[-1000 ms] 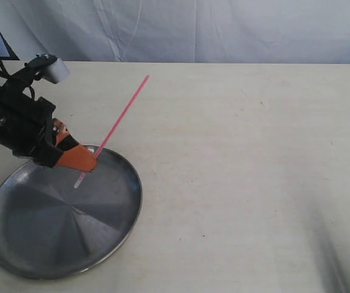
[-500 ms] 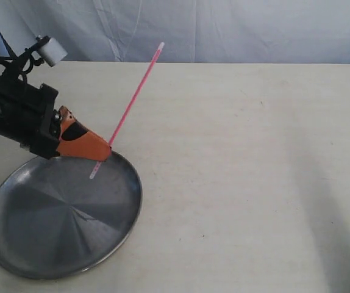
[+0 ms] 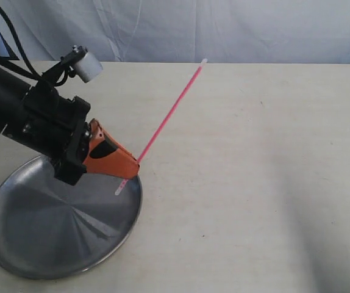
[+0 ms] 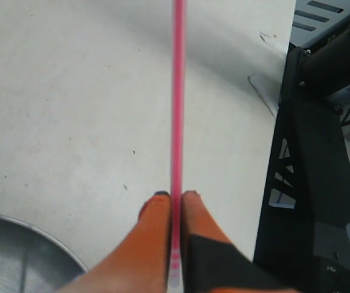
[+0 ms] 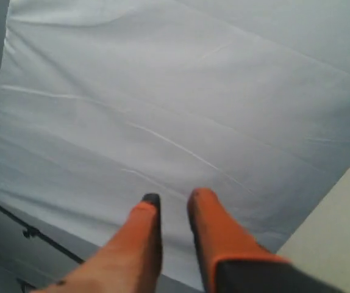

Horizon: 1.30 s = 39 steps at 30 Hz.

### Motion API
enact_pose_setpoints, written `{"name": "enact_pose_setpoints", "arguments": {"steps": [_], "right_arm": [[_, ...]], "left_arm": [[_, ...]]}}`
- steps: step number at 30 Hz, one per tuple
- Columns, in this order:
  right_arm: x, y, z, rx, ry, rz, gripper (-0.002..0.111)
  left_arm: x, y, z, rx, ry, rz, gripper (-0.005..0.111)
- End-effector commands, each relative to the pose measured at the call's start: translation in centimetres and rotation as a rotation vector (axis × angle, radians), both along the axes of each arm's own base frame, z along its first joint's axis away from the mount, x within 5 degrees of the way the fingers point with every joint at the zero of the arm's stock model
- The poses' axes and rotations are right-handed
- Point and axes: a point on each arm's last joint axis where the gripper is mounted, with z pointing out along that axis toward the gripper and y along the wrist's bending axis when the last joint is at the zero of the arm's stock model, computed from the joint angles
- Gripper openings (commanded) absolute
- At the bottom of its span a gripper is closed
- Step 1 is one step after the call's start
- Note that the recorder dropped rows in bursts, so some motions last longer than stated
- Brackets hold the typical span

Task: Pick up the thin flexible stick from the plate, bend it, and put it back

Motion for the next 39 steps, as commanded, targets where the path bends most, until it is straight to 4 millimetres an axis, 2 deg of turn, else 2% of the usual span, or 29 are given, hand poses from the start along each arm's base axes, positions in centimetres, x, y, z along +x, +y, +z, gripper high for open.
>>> {"name": "enact_pose_setpoints", "arguments": {"steps": [1, 4, 8, 14, 18, 25, 33, 36, 39], "right_arm": [[2.2, 0.9, 1.7, -0.157, 0.087, 0.09, 0.047], [4.6, 2.1, 1.7, -0.238, 0.166, 0.179, 0.054], [7.4, 4.3, 1.1, -0.318, 0.158, 0.296, 0.054], [10.3, 8.2, -0.1, -0.352, 0.166, 0.482, 0.054], [12.2, 10.7, 0.7, -0.367, 0.104, 0.561, 0.054], [15.7, 13.0, 1.1, -0.397, 0.103, 0.589, 0.054], [17.6, 15.1, 0.4, -0.423, 0.118, 0.707, 0.054], [17.8, 15.3, 0.1, -0.425, 0.13, 0.709, 0.044], [17.8, 15.3, 0.0, -0.429, 0.135, 0.711, 0.021]], "left_arm": [[-0.1, -0.2, 0.3, -0.018, -0.007, 0.007, 0.0], [-0.1, -0.2, 0.3, -0.02, -0.006, 0.008, 0.0], [-0.1, -0.3, 0.5, -0.044, -0.007, 0.009, 0.0], [-0.2, -0.7, 1.0, -0.114, -0.008, -0.003, 0.0], [-0.2, -0.7, 1.0, -0.119, -0.006, -0.001, 0.0], [-0.2, -0.7, 1.0, -0.122, -0.017, -0.017, 0.0], [-0.1, -0.7, 1.0, -0.113, -0.031, -0.003, 0.0], [-0.1, -0.6, 0.9, -0.108, -0.034, -0.007, 0.0], [-0.1, -0.6, 0.9, -0.108, -0.034, -0.007, 0.0]]}}
